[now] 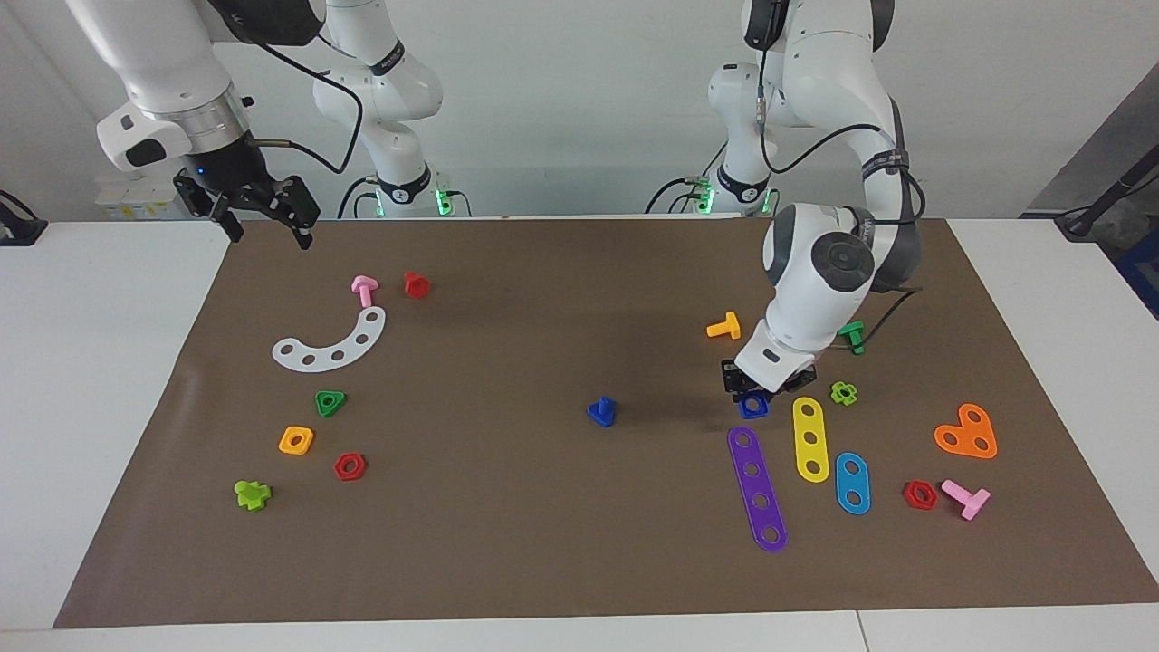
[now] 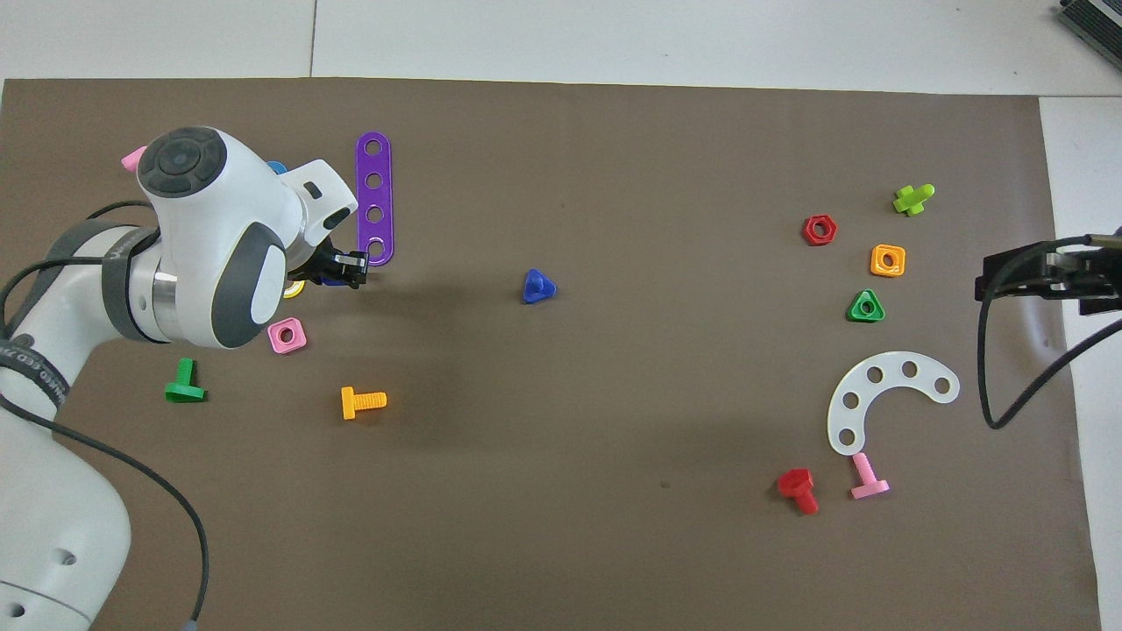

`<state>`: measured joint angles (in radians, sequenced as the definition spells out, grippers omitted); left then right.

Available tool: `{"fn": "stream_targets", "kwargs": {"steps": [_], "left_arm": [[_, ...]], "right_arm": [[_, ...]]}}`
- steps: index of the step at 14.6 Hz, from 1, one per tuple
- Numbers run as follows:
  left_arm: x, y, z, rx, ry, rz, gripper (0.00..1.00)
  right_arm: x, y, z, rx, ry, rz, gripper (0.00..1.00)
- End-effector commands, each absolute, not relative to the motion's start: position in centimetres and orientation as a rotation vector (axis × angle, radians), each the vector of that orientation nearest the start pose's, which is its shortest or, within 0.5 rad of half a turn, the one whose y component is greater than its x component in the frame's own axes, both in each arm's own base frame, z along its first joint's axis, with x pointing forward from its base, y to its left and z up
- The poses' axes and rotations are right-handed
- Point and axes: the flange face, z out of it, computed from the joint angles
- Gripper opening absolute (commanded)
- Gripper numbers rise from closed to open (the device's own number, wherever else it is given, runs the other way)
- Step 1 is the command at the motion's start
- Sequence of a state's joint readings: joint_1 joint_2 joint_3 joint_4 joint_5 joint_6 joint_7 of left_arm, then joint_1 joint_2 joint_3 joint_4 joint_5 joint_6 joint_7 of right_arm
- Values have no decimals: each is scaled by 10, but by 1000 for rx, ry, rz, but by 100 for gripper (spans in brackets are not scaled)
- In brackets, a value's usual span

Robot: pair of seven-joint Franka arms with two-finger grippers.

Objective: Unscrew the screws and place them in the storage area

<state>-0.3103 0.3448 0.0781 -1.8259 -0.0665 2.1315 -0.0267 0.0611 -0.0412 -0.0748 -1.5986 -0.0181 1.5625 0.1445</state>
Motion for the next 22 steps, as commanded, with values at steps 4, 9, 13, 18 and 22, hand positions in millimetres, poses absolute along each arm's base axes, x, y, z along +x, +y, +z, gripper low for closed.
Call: {"fn": "stream_targets", "kwargs": {"steps": [4,9,13,18,22], "left_arm": [[588,-140,335,-3176,309,-42,100],[618,-103,401,-3193,204,-61,100],[603,-53,469,-3192,108,58,100],[566,-35,547,-3096,133,174,100],[542,-22,582,-3116,88,160,100]], "right_arm": [[549,16,628,-3126,156,-131,100],[592,124,567,-3088,301,-160,100],[627,271,487,-3020,354,-208,100],[621,402,394,-3082,223,-279,100],[610,430,359,-3083,191,-291,96]]}}
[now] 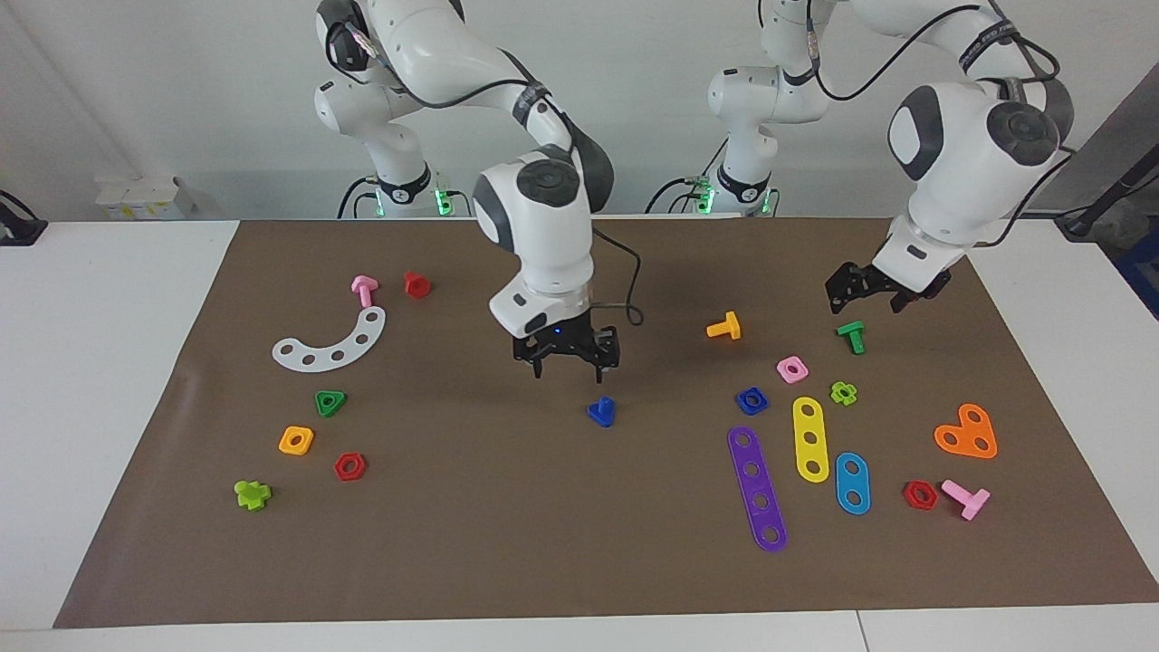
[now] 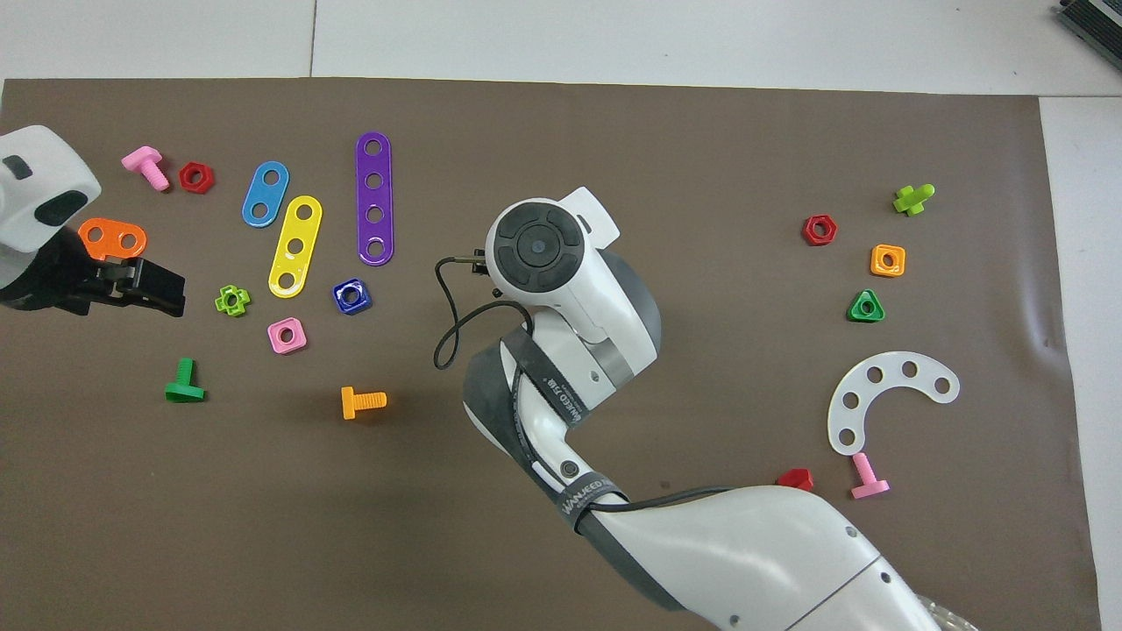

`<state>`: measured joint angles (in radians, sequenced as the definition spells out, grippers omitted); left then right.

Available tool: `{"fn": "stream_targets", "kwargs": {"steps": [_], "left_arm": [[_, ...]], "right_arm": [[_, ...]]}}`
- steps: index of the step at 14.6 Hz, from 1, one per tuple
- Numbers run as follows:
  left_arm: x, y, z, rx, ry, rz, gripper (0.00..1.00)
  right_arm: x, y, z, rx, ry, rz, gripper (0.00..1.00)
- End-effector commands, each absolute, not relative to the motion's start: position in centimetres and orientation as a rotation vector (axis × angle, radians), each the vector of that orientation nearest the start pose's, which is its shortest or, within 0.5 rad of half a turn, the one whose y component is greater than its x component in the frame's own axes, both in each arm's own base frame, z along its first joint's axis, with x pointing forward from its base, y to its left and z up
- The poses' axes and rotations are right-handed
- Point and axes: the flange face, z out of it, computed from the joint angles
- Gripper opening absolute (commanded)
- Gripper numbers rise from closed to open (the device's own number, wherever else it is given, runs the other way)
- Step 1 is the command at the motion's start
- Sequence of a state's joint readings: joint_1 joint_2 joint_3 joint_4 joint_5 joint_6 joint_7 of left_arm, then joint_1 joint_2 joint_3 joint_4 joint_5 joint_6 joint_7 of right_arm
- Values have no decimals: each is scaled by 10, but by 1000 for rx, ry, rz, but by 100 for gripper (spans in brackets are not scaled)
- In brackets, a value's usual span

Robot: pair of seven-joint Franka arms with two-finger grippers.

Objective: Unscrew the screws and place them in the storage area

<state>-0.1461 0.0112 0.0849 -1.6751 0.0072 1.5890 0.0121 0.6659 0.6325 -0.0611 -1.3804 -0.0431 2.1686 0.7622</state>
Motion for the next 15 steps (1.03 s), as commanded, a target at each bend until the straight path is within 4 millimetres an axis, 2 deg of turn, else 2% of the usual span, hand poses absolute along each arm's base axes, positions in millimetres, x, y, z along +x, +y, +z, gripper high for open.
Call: {"fn": "stream_targets", "kwargs": {"steps": [1,2,4,5,7,9,11,13,14,15], "left_arm": [[542,-19,581,-3122,71,153,100],[542,-19,580,-3127,71,144,100],[543,-19,578,-3130,73,111,100],[544,-19,577,-3131,74,91,100],[545,-19,573,-3133,71,67,100],[545,-18,574,-3134,76,63,100],[546,-13,574,-3134,69,58,100],[548,-10,576,-3135,57,36,100],[547,-13,576,-3133,57,41,100],[547,-13,575,-3133,57,43,100]], "right_arm": [[607,434,353,-3070,173,-307,93],[604,430,339,-3073,164,-303,85],[605,424,331,-3076,107,-312,67],[603,422,324,-3083,100,-302,62],[596,418,311,-3095,68,-283,55],[594,416,306,-3085,61,-298,53],[592,416,306,-3086,59,-296,42],[593,415,306,-3087,61,-294,36],[593,415,306,-3086,61,-296,28],[593,416,307,-3084,61,-299,5]]}}
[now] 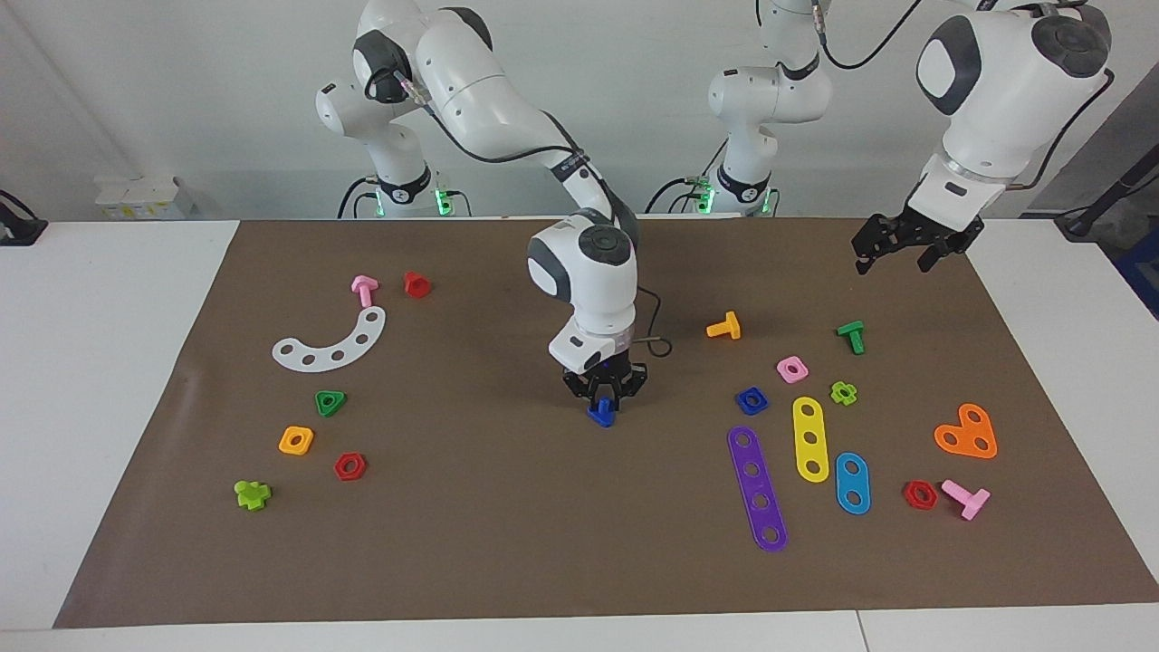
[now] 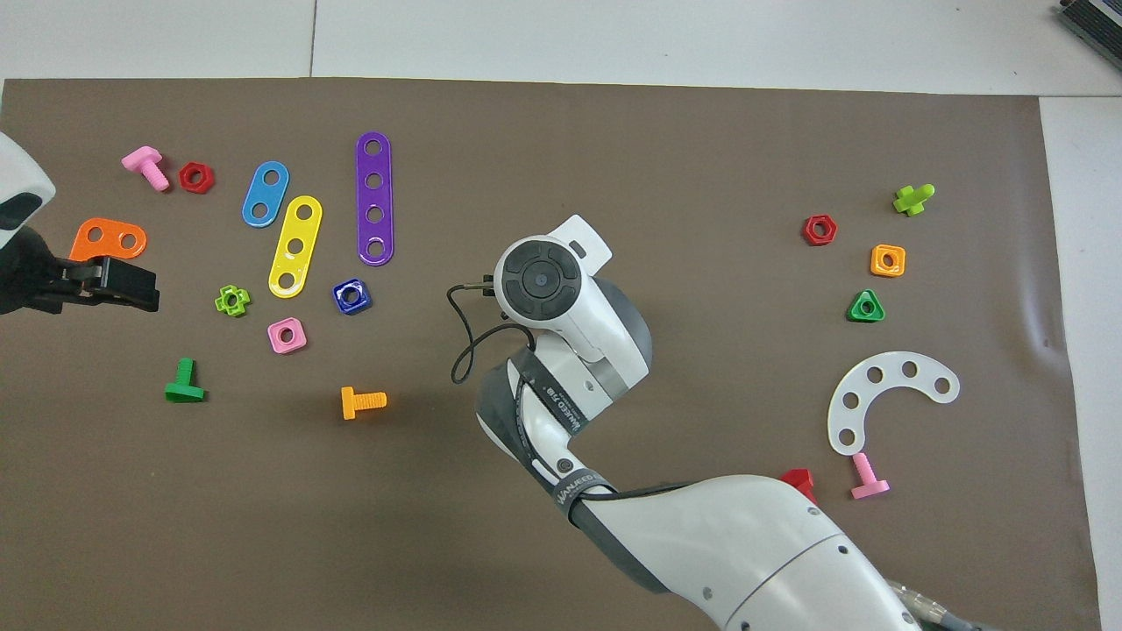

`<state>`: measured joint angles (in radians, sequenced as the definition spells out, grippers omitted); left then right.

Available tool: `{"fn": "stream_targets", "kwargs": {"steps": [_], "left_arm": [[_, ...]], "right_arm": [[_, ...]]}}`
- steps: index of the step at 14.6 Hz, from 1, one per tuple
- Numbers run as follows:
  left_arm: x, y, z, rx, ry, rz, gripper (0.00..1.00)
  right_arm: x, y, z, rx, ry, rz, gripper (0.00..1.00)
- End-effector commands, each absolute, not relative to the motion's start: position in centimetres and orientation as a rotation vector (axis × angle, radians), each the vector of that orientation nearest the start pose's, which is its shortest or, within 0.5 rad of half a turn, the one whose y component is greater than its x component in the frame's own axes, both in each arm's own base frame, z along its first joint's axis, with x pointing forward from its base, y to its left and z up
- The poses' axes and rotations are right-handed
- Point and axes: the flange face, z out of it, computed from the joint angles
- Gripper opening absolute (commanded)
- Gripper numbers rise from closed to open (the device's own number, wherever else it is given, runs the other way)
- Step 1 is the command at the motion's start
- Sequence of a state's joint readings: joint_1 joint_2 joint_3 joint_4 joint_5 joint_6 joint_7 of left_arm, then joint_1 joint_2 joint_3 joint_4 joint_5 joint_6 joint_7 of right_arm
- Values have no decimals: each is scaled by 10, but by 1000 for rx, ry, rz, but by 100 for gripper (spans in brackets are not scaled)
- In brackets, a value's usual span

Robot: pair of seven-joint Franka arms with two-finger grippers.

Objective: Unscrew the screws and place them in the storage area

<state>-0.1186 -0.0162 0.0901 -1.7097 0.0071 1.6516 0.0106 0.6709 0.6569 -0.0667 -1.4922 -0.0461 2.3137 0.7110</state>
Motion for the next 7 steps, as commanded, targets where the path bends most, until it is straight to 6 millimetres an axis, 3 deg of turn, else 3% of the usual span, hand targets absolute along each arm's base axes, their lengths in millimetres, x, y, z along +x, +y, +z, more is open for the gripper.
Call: {"fn": "stream_targets", "kwargs": {"steps": [1,6,7], "left_arm": [[547,-11,576,-3133,50,41,100],[547,-7,576,-3133,38,41,100],[547,-7,576,-3133,40,41,100]], "right_arm": [[594,416,308,-3081,70,-303,0],[601,416,328,-3061,207,-333,0],[608,404,352,-3045,236,-373,0]]}}
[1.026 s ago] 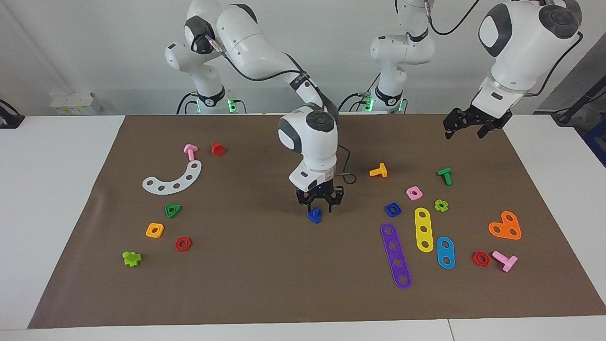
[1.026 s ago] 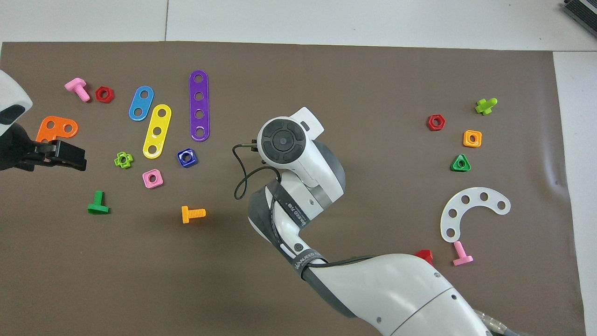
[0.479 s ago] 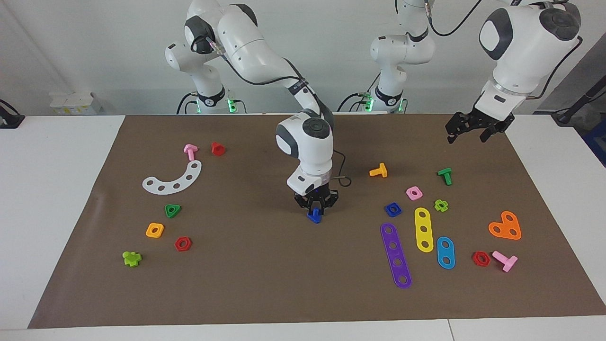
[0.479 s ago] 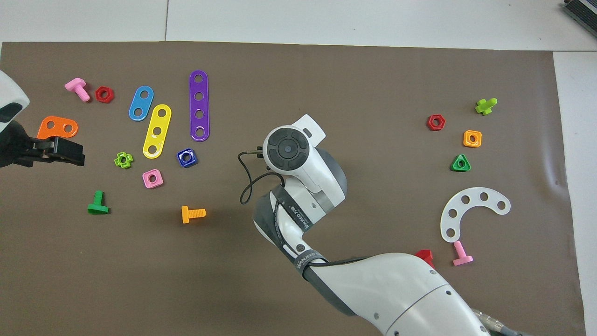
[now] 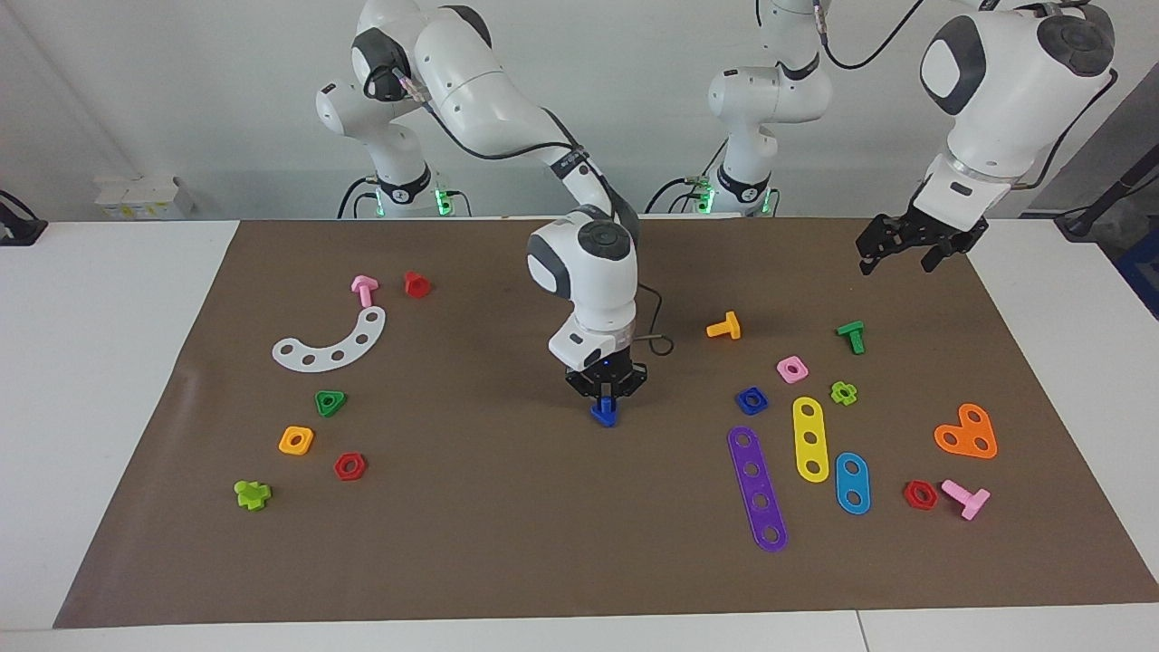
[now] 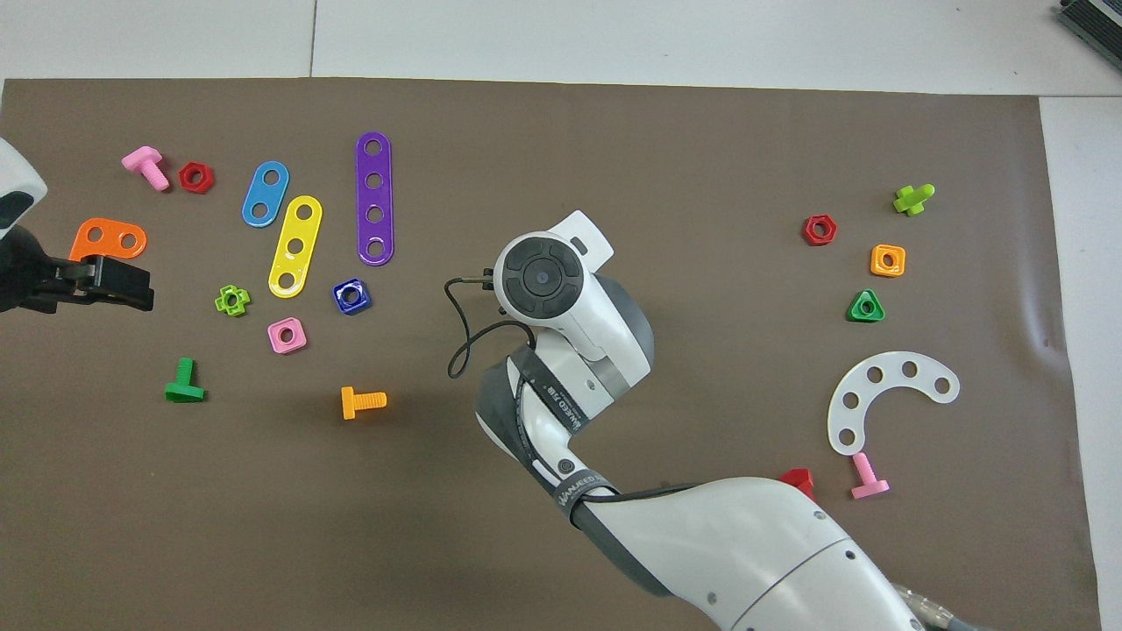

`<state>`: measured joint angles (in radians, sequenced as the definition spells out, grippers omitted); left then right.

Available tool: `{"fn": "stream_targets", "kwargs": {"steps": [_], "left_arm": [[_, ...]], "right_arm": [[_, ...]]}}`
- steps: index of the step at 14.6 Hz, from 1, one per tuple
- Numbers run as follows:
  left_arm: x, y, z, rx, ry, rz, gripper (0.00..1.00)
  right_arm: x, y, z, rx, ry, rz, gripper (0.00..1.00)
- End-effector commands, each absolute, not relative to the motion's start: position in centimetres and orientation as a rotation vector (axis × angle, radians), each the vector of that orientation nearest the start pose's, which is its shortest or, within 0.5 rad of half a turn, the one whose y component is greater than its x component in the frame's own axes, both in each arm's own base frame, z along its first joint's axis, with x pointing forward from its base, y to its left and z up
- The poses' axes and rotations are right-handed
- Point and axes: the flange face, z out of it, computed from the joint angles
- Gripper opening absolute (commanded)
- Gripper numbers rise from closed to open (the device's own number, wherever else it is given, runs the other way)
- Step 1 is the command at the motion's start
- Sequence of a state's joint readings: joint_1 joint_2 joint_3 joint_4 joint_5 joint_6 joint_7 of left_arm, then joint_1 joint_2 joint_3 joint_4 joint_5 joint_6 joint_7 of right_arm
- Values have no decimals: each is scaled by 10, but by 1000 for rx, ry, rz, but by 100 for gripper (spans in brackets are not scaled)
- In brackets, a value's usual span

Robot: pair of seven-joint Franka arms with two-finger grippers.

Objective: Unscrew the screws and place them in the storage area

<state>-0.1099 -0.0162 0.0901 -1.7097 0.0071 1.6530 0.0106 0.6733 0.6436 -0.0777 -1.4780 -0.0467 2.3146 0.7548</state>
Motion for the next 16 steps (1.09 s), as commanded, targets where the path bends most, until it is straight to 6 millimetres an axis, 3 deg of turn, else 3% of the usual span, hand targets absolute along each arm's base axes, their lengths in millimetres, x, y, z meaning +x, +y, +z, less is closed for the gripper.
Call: {"fn": "stream_targets", "kwargs": {"steps": [1,3,5,7,10,12,13,16], "left_arm": [[547,-7,576,-3133,41,41,100],[547,-7,576,-3133,38,41,100],[547,-7,576,-3133,38,41,100],[547,-7,576,-3133,40,41,100],[547,-7,576,-3133,38,41,100],[547,-7,576,-3133,38,41,100],[547,-7,576,-3133,38,41,100],[547,-7,576,-3133,40,41,100]], "right_arm": [[614,381,382,-3039,275,-397,0],[628,315,429,-3056,349,-382,0],[627,246,452,-3090,310,-342,0],[618,173,455,-3119,243,-296,0],[601,97,420,-3086,224,-192,0],[584,56,382,-3070,168,-185,0],[577,41,364,-3076,155,-203,0],[561,31,317,-3078,171,-281,0]]}}
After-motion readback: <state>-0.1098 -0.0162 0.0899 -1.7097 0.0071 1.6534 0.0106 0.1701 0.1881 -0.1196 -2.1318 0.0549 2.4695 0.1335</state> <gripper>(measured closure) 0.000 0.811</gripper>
